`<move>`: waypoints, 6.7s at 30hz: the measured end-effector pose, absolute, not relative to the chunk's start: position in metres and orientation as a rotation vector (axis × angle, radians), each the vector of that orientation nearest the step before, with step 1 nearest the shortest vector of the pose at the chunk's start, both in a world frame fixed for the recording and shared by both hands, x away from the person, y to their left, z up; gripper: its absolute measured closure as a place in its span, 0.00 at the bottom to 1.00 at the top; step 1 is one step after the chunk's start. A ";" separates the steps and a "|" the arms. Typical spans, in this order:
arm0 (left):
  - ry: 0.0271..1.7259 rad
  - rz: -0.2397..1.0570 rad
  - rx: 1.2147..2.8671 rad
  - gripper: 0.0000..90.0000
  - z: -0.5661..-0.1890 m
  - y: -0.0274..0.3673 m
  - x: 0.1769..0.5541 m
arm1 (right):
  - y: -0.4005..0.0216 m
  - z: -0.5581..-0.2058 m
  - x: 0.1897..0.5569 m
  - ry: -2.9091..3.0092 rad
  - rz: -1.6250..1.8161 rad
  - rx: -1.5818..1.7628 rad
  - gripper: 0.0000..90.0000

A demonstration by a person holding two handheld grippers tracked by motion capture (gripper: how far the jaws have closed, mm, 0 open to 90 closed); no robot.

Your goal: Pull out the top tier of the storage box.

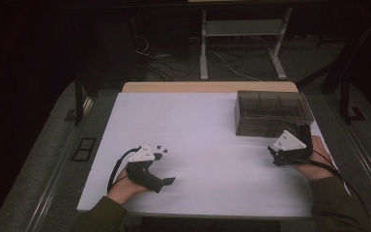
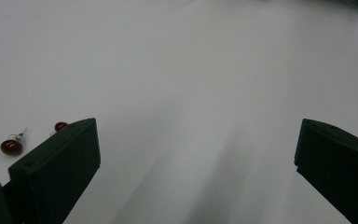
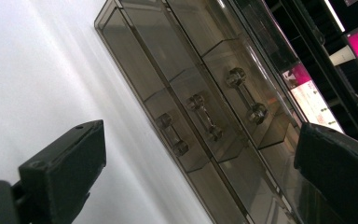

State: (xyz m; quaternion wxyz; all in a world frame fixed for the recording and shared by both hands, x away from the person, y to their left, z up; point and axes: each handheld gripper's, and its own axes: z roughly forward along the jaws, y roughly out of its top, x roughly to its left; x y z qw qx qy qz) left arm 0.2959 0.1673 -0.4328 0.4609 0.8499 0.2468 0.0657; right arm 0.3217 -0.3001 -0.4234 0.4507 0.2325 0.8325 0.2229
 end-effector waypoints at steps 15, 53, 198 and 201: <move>0.609 0.161 2.093 0.00 -0.433 0.167 0.296 | -0.295 -0.424 0.319 2.031 0.480 0.501 0.02; 0.605 0.177 2.103 0.00 -0.432 0.168 0.295 | -0.285 -0.429 0.316 1.923 0.215 0.280 0.02; 0.608 0.182 2.101 0.00 -0.432 0.170 0.293 | -0.278 -0.443 0.309 1.768 -0.011 0.099 0.87; 0.607 0.183 2.102 0.00 -0.432 0.170 0.293 | -0.278 -0.443 0.309 1.768 -0.013 0.102 0.87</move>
